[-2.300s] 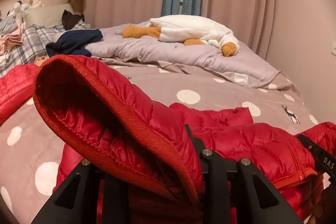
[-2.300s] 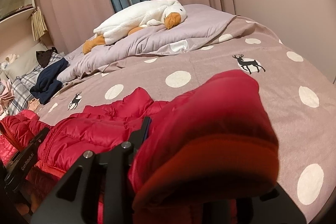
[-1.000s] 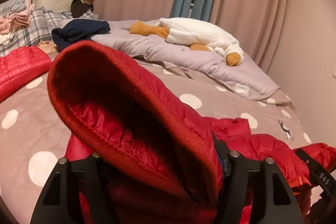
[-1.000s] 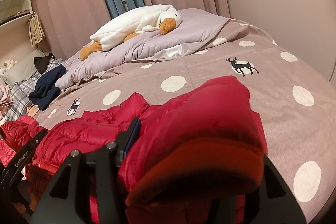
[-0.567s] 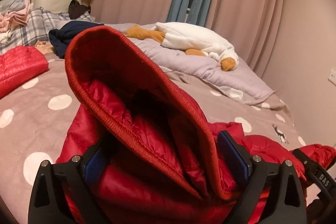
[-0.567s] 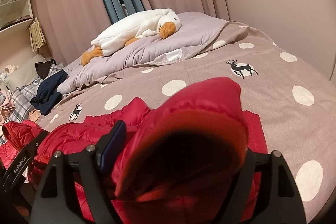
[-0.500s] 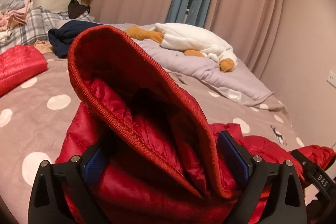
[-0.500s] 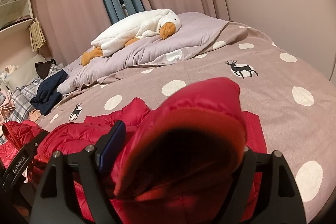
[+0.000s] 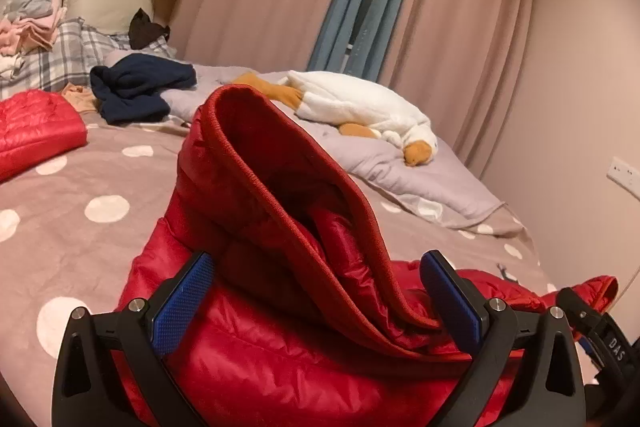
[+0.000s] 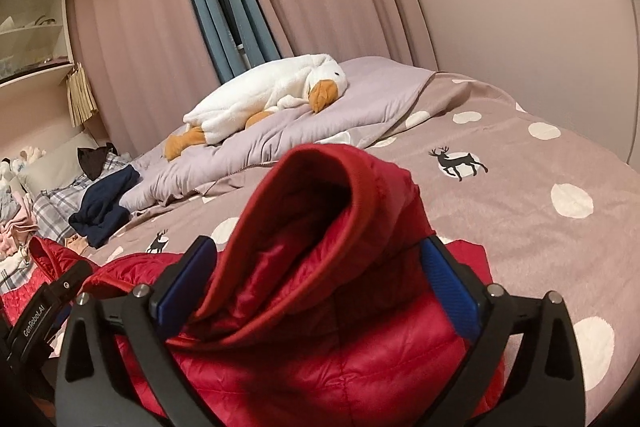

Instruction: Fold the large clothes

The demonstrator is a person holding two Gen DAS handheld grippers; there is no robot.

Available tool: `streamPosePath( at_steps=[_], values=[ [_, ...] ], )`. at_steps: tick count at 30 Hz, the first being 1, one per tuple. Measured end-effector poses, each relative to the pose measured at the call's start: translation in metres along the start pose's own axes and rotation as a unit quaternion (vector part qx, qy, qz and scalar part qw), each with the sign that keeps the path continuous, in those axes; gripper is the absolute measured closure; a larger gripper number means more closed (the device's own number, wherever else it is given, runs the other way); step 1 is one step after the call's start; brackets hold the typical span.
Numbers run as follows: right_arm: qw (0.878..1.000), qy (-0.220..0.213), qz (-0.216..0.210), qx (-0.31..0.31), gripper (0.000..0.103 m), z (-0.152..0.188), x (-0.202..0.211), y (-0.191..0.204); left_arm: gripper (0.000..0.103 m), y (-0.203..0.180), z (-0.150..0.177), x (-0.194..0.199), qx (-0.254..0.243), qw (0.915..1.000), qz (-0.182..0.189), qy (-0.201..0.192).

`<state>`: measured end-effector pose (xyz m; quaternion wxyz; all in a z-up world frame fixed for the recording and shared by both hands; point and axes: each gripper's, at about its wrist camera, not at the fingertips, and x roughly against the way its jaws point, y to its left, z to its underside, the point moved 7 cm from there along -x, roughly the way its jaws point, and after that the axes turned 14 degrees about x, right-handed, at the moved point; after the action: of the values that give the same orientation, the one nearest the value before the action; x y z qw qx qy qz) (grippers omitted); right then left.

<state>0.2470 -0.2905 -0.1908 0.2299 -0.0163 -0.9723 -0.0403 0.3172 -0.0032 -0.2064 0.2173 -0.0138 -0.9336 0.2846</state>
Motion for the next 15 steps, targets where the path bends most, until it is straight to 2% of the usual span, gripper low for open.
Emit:
streamPosePath(
  at_steps=[3, 10, 15],
  values=[
    [1.000, -0.012, 0.002, 0.001, 0.001, -0.002, 0.004, 0.000, 0.001, 0.001, -0.002, 0.002, 0.005, 1.0000, 0.000, -0.007],
    [0.997, -0.072, 0.006, 0.014, 0.001, -0.017, 0.024, 0.001, 0.001, 0.005, -0.014, 0.014, 0.021, 0.9988, 0.003, -0.045],
    [0.997, -0.076, 0.013, 0.015, 0.001, -0.018, 0.026, -0.001, 0.001, 0.005, -0.014, 0.012, 0.020, 0.9988, -0.004, -0.045]
  ],
)
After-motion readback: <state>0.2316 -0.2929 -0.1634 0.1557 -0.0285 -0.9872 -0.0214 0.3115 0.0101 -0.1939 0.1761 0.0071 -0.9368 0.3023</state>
